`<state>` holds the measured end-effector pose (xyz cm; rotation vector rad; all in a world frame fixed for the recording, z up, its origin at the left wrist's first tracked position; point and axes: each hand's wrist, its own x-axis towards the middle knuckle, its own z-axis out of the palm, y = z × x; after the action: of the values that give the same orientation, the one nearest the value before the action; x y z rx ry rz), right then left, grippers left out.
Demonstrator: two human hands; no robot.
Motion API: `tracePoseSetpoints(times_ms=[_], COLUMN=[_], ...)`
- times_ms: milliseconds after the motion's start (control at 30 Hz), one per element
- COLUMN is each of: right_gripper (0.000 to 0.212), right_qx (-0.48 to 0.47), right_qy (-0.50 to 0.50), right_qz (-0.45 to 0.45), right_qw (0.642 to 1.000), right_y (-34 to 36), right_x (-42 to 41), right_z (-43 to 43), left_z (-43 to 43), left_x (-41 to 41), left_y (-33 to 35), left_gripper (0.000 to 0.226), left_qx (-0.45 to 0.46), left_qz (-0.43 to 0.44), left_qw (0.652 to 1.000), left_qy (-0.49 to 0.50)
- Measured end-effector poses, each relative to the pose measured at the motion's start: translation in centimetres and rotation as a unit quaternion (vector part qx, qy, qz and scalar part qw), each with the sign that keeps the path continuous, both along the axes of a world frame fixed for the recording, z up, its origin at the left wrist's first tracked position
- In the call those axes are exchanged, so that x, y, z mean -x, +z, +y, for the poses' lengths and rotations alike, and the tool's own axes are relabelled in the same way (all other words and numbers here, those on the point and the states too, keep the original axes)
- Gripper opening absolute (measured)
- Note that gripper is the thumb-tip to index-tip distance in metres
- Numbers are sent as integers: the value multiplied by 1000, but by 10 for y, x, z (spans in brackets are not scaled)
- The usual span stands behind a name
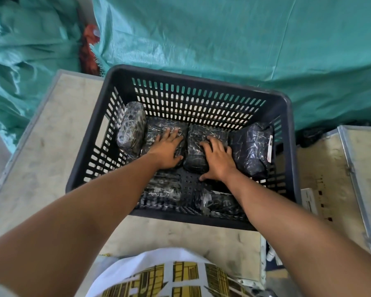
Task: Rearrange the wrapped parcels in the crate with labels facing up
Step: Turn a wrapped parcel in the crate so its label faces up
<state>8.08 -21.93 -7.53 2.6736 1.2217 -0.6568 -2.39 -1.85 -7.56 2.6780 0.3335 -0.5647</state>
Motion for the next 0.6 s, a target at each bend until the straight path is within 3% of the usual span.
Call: tracePoseSetpoints(times_ms=[133, 267, 367, 467, 600], right_gripper=[119, 112, 95, 82, 66], right_qx=[-23, -73, -159, -237, -275], right_qy=[-16, -40, -77, -124, -188], right_qz=[2, 97, 163, 210, 293], right_qw=[1000, 992, 971, 941, 896], right_y=[2, 20, 40, 64, 95], right_x=[5, -11, -26, -36, -46], right_z=[10, 11, 6, 3, -5], left_z=[0, 4, 4, 2, 3], left_x=[-1, 1, 3, 1, -3], left_y=[1, 6, 8, 13, 26], left_gripper=[95, 116, 128, 133, 119], left_qx=[19, 63, 111, 158, 232], left_qz=[6, 25, 11, -26, -134], left_qw=[1000, 997, 994, 986, 963], left_qy=[0, -35, 5, 39, 24])
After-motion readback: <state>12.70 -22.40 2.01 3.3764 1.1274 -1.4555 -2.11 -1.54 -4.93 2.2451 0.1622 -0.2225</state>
